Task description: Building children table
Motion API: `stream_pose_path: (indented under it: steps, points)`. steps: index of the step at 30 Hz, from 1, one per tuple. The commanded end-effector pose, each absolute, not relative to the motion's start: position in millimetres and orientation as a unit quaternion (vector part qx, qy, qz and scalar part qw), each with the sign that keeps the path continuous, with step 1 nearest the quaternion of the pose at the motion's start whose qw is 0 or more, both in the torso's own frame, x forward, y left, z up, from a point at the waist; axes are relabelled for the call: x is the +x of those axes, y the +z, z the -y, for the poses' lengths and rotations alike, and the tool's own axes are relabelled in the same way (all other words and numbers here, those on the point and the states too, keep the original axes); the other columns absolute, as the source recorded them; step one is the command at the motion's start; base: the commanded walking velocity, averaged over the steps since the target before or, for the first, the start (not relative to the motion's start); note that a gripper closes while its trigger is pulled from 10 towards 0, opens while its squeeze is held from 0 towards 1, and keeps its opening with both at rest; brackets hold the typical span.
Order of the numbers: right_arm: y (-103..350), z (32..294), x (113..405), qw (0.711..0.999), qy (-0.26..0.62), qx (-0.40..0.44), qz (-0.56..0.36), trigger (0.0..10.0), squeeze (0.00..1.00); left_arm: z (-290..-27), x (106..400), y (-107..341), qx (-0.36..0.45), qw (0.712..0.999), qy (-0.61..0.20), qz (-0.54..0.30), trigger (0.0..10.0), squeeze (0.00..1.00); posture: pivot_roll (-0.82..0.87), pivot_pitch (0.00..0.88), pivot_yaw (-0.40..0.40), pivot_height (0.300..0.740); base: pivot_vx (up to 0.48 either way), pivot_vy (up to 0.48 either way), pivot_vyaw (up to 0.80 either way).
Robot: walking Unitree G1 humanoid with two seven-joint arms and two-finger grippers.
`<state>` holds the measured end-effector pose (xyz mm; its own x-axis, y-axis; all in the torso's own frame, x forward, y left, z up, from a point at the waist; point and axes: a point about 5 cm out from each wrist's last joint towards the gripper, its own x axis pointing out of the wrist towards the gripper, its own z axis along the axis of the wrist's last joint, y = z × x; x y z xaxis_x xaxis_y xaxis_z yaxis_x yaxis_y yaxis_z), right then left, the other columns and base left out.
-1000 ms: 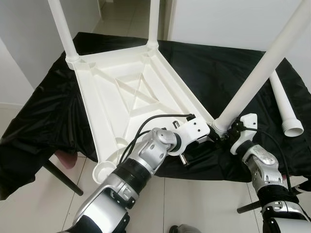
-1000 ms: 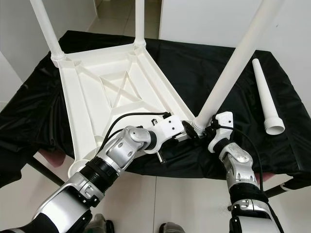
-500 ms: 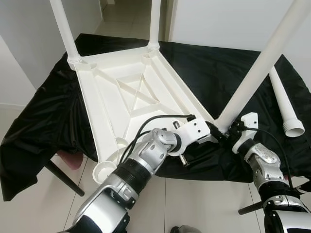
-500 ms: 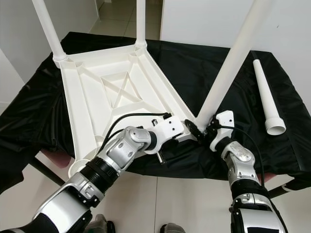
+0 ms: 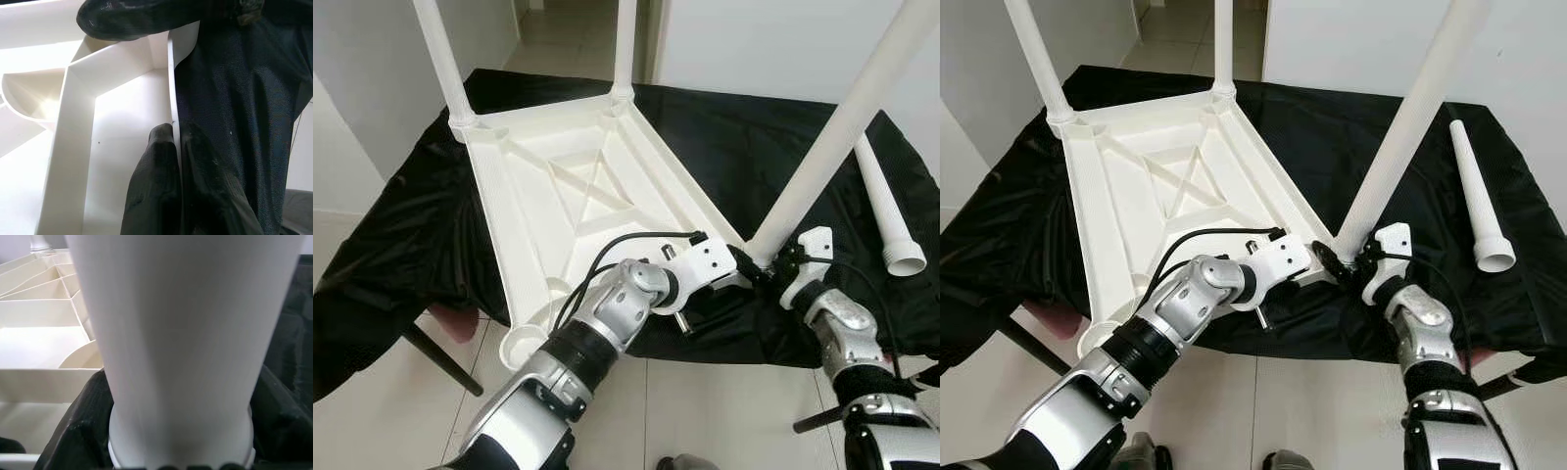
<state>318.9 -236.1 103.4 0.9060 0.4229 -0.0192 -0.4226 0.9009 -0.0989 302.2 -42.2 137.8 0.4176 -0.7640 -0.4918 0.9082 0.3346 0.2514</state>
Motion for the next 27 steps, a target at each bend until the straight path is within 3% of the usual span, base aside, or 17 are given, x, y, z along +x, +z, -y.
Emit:
stream_pose_path:
  steps: [1, 8, 16, 27]
  points:
    - [76, 258, 307, 0.987, 0.134, -0.049, -0.076, 10.0, 0.00, 51, 306, 155, 0.256, 0.832, -0.482, -0.099, 10.0, 0.00, -0.01, 0.012, 0.006, 0.740, 0.000, 0.000, 0.00]
    - [79, 252, 308, 0.998, 0.040, -0.025, -0.048, 10.0, 0.00, 52, 304, 154, 0.253, 0.831, -0.485, -0.100, 10.0, 0.00, -0.02, 0.027, 0.013, 0.740, 0.000, 0.000, 0.00]
    - [83, 249, 309, 0.999, -0.010, -0.005, -0.035, 10.0, 0.00, 53, 304, 154, 0.252, 0.830, -0.487, -0.100, 10.0, 0.00, -0.03, 0.033, 0.007, 0.740, 0.000, 0.000, 0.00]
    - [93, 222, 295, 0.974, -0.226, 0.022, -0.012, 10.0, 0.00, 55, 302, 154, 0.248, 0.832, -0.486, -0.102, 10.0, 0.00, -0.02, 0.036, 0.000, 0.740, 0.000, 0.000, 0.00]
